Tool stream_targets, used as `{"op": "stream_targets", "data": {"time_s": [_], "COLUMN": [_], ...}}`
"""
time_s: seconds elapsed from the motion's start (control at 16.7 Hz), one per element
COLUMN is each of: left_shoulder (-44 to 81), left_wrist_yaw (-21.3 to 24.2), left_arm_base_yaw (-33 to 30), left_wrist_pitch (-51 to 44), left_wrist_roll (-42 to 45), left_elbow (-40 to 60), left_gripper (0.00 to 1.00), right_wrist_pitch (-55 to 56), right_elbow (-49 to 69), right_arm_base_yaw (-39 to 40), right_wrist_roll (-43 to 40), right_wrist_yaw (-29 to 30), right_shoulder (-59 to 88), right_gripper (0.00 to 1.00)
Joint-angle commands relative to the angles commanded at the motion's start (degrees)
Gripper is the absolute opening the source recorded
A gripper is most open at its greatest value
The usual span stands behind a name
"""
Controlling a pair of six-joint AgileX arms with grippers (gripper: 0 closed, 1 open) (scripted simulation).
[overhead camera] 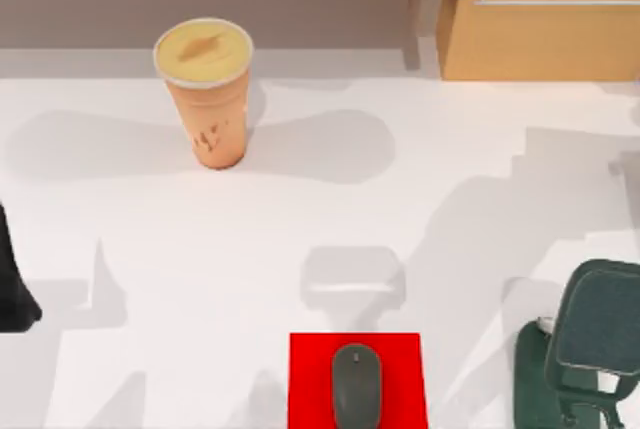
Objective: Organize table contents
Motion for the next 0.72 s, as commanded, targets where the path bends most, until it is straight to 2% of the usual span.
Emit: {"op": "stream_targets", "data": {"time_s": [0.72], "left_shoulder": [0.0], "left_wrist_yaw": [0.0], "left_arm_base_yaw": [0.0], "left_wrist_pitch": [0.0], "left_wrist_roll": [0.0], "left_elbow": [0.0], "left_gripper": [1.0], "right_wrist_pitch": [-6.4], "right_elbow": [3.7], "right_arm_base_yaw": [0.0], "right_wrist_roll": [0.0], "right_wrist_yaw": [-0.2], "right_shoulder": [-3.9], "right_gripper": [0.0]}}
